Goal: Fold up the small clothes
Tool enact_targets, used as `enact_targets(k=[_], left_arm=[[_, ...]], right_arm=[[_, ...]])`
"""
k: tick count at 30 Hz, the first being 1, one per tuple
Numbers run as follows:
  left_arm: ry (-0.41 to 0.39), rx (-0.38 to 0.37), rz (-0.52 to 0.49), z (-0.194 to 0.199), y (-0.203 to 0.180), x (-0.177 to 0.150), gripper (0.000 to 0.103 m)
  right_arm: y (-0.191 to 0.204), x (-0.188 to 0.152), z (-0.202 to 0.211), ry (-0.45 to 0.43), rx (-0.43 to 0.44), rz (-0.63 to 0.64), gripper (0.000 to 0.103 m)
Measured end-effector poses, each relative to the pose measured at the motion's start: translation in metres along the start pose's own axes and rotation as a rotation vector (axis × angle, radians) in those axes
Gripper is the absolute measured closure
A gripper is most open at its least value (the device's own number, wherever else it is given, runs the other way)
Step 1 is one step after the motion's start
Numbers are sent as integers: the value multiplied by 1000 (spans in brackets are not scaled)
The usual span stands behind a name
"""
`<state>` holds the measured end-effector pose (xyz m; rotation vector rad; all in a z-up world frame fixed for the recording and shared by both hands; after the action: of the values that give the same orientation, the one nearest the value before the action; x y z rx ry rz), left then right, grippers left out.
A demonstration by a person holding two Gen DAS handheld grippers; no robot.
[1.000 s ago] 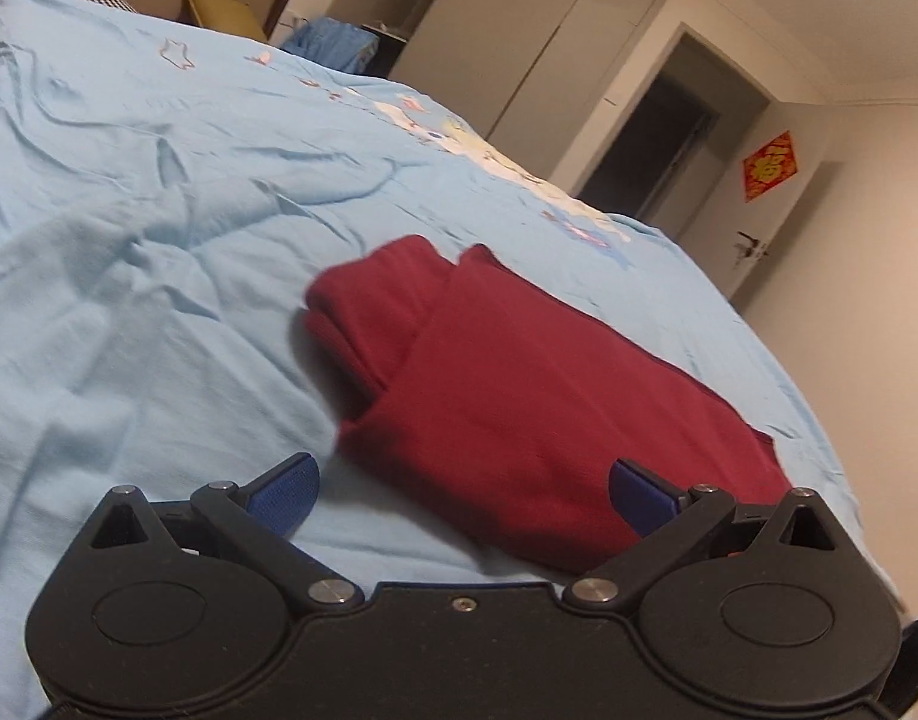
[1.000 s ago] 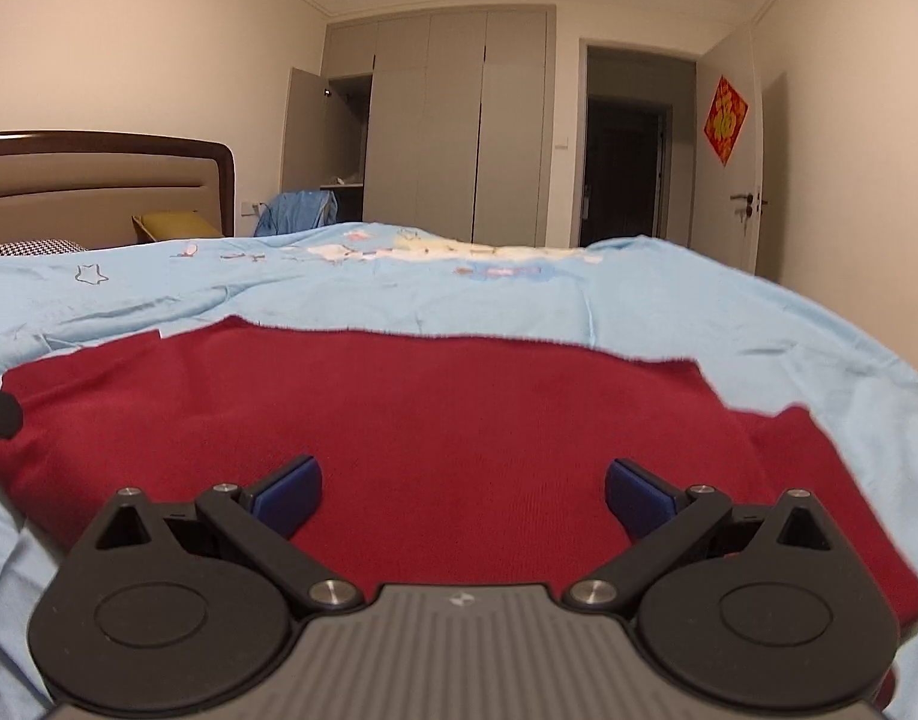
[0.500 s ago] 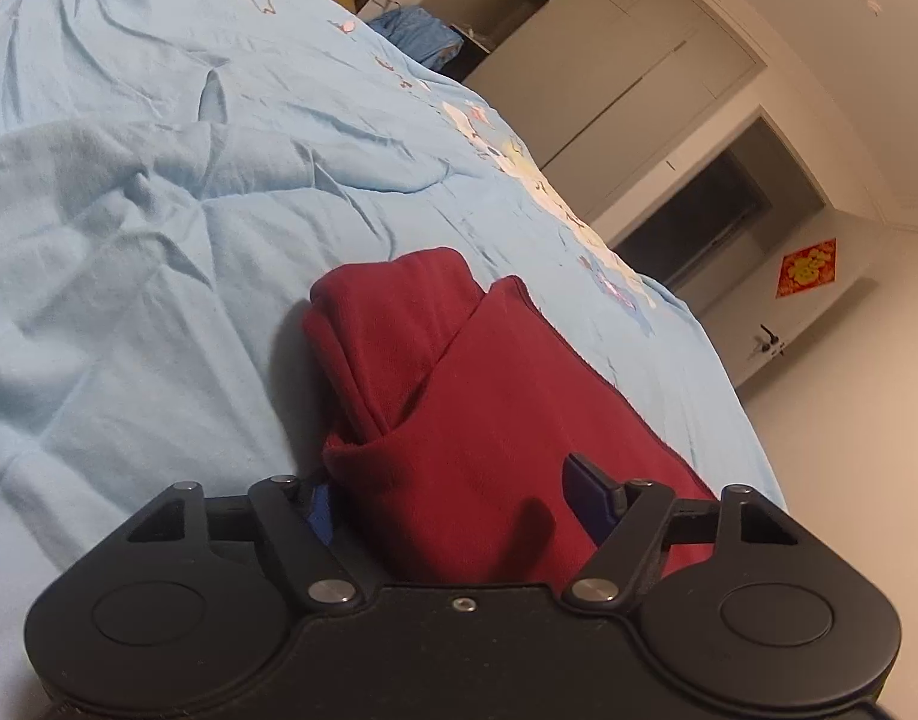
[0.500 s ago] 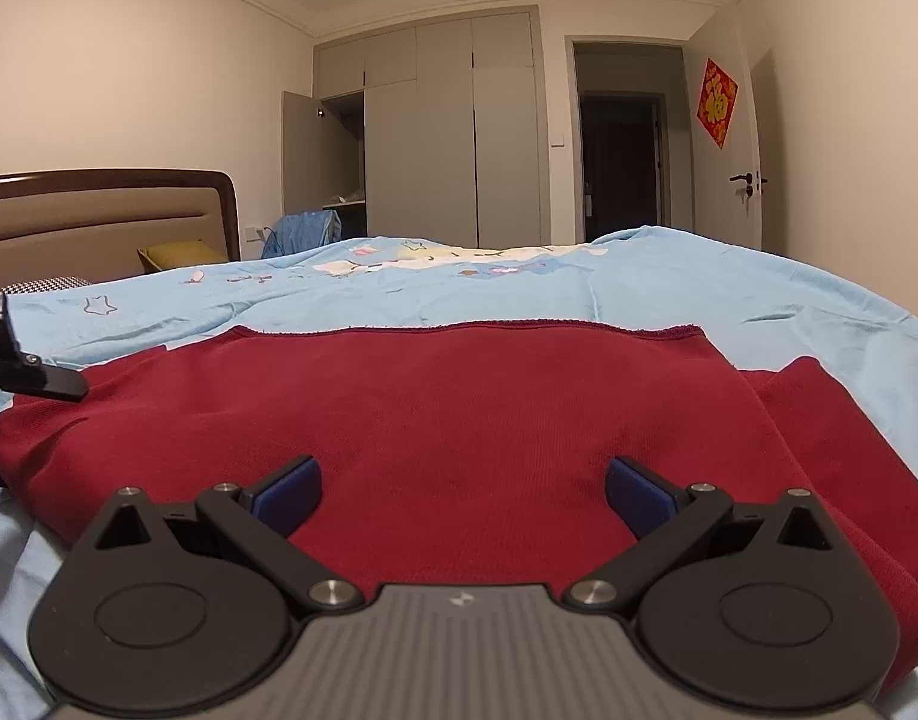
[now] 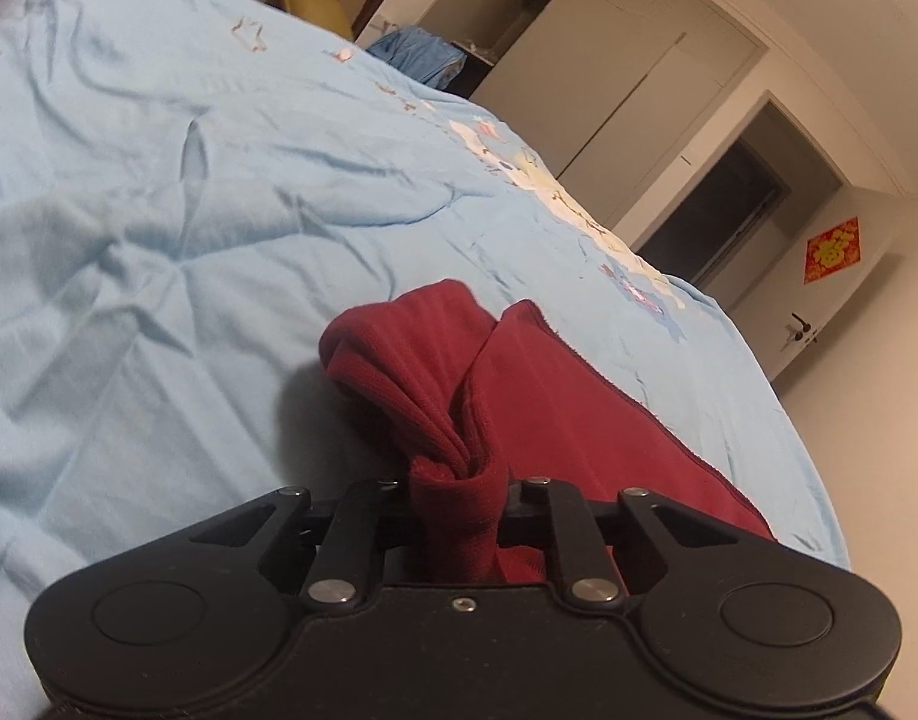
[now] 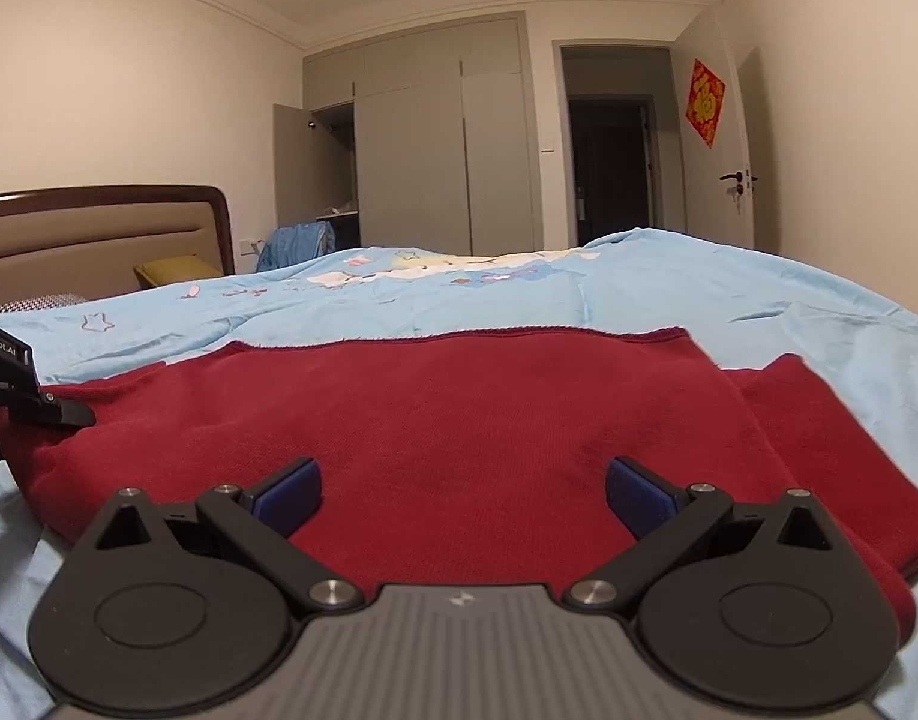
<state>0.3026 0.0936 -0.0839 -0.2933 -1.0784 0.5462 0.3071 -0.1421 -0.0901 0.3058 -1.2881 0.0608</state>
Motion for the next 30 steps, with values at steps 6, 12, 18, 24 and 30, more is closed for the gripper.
enact_targets(k=[6,12,18,24,30], left_arm=[[-44,-33,-147,6,-36,16,88],[-100,-107,-374,15,-108,21,89],[-76,-287,-655,23,-196,-15,89],[11,-402,-888,23,-247,-83,89],[39,-389,-1026,19,-249,-121,87]], right_arm=[[-21,15,25,-60,-59,-30,0],[-61,39,54,-175,-183,-120,0],[-111,45,83,-260,-346,-177,0],[-157,35,100,-265,-456,-237,0],[-169,28,91,-248,-455,-267,0]])
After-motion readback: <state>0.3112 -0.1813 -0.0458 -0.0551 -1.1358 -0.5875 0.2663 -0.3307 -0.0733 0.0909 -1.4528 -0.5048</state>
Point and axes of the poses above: each gripper's, at about its wrist camera, not at the fingertips, and z roughly against the way its jaws point, y to its left, x to its top, the point moved 8 cm from there along -z, roughly the way its jaws point, and after that the axes turned 6 degrees about -z, right-handed, at the moved point
